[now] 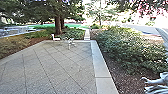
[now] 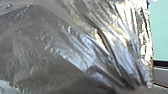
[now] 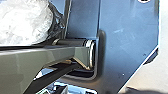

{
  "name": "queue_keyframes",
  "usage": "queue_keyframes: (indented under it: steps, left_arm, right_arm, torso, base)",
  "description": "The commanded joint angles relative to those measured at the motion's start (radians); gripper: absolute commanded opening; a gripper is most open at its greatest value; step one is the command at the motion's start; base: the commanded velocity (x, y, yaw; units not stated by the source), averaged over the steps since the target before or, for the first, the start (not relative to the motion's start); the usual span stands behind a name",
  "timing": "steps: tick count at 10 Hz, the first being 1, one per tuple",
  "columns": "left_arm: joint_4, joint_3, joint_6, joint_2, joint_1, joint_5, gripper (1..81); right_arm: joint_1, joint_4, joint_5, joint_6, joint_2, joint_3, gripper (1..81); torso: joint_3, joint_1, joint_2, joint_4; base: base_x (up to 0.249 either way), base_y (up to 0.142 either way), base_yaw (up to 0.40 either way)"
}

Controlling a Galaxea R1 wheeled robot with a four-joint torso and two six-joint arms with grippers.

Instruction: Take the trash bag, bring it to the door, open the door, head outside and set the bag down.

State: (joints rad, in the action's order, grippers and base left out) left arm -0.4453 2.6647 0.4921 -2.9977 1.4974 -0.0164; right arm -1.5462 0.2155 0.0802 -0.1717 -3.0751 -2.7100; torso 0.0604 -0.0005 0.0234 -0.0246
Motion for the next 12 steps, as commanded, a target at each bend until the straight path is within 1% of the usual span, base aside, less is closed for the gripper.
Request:
queue_keyframes:
  steps: [1, 2, 3, 4, 5, 6, 7, 8, 9, 10, 11, 12]
  left_arm:
    - [-0.007, -0.005, -0.001, 0.005, -0.056, 0.064, 1.0]
    - [-0.009, -0.005, -0.004, 0.006, -0.064, 0.065, 1.0]
    - [-0.03, -0.005, -0.007, 0.011, -0.085, 0.07, 1.0]
    - [-0.059, -0.008, -0.007, 0.02, -0.111, 0.078, 1.0]
    - [-0.079, -0.022, -0.009, 0.032, -0.134, 0.079, 1.0]
    - [-0.125, -0.052, -0.009, 0.061, -0.168, 0.094, 1.0]
    - [-0.168, -0.077, -0.009, 0.092, -0.202, 0.111, 1.0]
    - [-0.199, -0.091, -0.009, 0.109, -0.231, 0.116, 1.0]
    - [-0.243, -0.097, -0.009, 0.132, -0.26, 0.118, 1.0]
    - [-0.3, -0.097, -0.009, 0.159, -0.3, 0.119, 1.0]
    - [-0.341, -0.097, -0.009, 0.184, -0.335, 0.145, 1.0]
    - [-0.393, -0.094, -0.009, 0.217, -0.389, 0.189, 1.0]
  right_arm:
    - [0.045, 0.015, 0.056, 0.004, -0.027, 0.02, 81.1]
    - [0.043, 0.015, 0.056, 0.004, -0.027, 0.018, 81.1]
    - [0.043, 0.019, 0.056, 0.004, -0.027, 0.02, 81.1]
    - [0.043, 0.025, 0.058, 0.004, -0.027, 0.021, 81.1]
    - [0.043, 0.025, 0.056, 0.004, -0.027, 0.021, 81.1]
    - [0.043, 0.027, 0.058, 0.004, -0.027, 0.021, 81.1]
    - [0.042, 0.027, 0.058, 0.009, -0.027, 0.021, 81.1]
    - [0.042, 0.027, 0.058, 0.009, -0.027, 0.021, 81.1]
    - [0.042, 0.027, 0.058, 0.009, -0.027, 0.02, 81.1]
    - [0.042, 0.027, 0.058, 0.009, -0.027, 0.02, 81.1]
    - [0.042, 0.024, 0.058, 0.009, -0.027, 0.018, 81.1]
    - [0.042, 0.024, 0.058, 0.009, -0.027, 0.018, 81.1]
  torso:
    - [0.0, 0.001, 0.0, -0.092]
    - [0.0, 0.001, 0.0, -0.126]
    - [0.067, 0.001, 0.0, -0.096]
    - [0.093, 0.001, 0.0, -0.125]
    - [0.105, 0.001, 0.0, -0.147]
    - [0.127, 0.001, 0.0, -0.162]
    - [0.156, 0.001, 0.0, -0.171]
    - [0.183, 0.001, 0.0, -0.177]
    - [0.21, 0.001, 0.0, -0.183]
    - [0.155, 0.001, 0.0, -0.165]
    - [0.175, 0.001, -0.001, -0.169]
    - [0.182, 0.001, -0.001, -0.169]
  base:
    - [0.0, 0.0, 0.0]
    - [0.0, 0.0, 0.0]
    - [0.0, 0.0, 0.0]
    - [0.0, 0.0, 0.0]
    - [0.0, 0.0, 0.0]
    - [0.0, 0.0, 0.0]
    - [0.0, 0.0, 0.0]
    - [0.0, 0.0, 0.0]
    - [0.0, 0.0, 0.0]
    - [0.0, 0.0, 0.0]
    - [0.0, 0.0, 0.0]
    - [0.0, 0.0, 0.0]
